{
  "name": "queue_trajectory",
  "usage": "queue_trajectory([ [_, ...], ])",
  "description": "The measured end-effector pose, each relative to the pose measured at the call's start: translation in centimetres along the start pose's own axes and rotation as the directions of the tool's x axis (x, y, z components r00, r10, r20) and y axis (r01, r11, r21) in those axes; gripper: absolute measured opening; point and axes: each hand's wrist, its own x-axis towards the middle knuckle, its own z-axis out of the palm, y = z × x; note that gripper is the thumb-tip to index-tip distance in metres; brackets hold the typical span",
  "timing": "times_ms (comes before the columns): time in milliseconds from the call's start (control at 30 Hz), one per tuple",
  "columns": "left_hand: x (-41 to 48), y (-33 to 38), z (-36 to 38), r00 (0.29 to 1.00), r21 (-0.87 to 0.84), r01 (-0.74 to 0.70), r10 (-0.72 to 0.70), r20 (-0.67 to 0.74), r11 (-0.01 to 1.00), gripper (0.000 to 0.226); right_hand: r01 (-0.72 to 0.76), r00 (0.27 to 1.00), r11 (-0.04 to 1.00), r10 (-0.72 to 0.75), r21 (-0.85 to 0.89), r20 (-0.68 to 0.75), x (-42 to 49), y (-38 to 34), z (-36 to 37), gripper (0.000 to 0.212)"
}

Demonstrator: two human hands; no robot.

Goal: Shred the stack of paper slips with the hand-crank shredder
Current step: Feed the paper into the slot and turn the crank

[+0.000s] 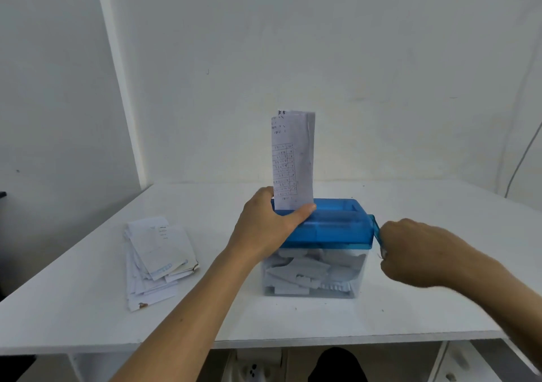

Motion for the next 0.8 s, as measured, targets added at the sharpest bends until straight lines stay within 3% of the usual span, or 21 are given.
queue_trajectory([
  [100, -0.1, 0.4, -0.3, 1.000, 0.024, 0.001, -0.002, 0.028, 1.000, 0.070, 0.047, 0.974, 0.999, -0.049, 0.014, 0.221, 1.3, 0.5, -2.9, 0.025],
  [233, -0.1, 0.9, -0.6, 0.999, -0.008, -0.014, 0.014, 0.044, 1.000, 0.057, 0.035, 0.907, 0.994, -0.076, 0.106, 0.414, 4.0, 1.5, -6.0, 0.030],
  [400, 0.0, 1.1, -0.7, 0.998, -0.014, -0.032, 0.032, 0.047, 0.999, 0.068, 0.054, 0.921, 0.989, -0.103, 0.139, 0.375, 6.7, 2.7, -8.2, 0.017],
  [500, 0.1, 0.9, -0.6, 0.997, -0.026, -0.037, 0.038, 0.060, 0.999, 0.068, 0.095, 0.937, 0.946, -0.191, 0.311, 0.293, 8.2, 4.2, -9.2, 0.033],
  [567, 0.2, 0.7, -0.6, 0.998, -0.016, -0.040, 0.041, 0.054, 0.999, 0.070, 0.121, 0.921, 0.861, -0.284, 0.495, 0.268, 9.1, 5.3, -9.1, 0.044],
  [667, 0.4, 0.5, -0.5, 0.998, -0.001, -0.037, 0.037, 0.053, 0.999, 0.069, 0.135, 0.885, 0.612, -0.428, 0.779, 0.183, 10.2, 6.8, -6.8, 0.042],
  [800, 0.5, 0.4, -0.6, 0.996, -0.001, -0.034, 0.034, 0.078, 0.999, 0.065, 0.140, 0.925, 0.213, -0.377, 0.967, -0.051, 11.6, 7.4, -1.5, 0.038],
])
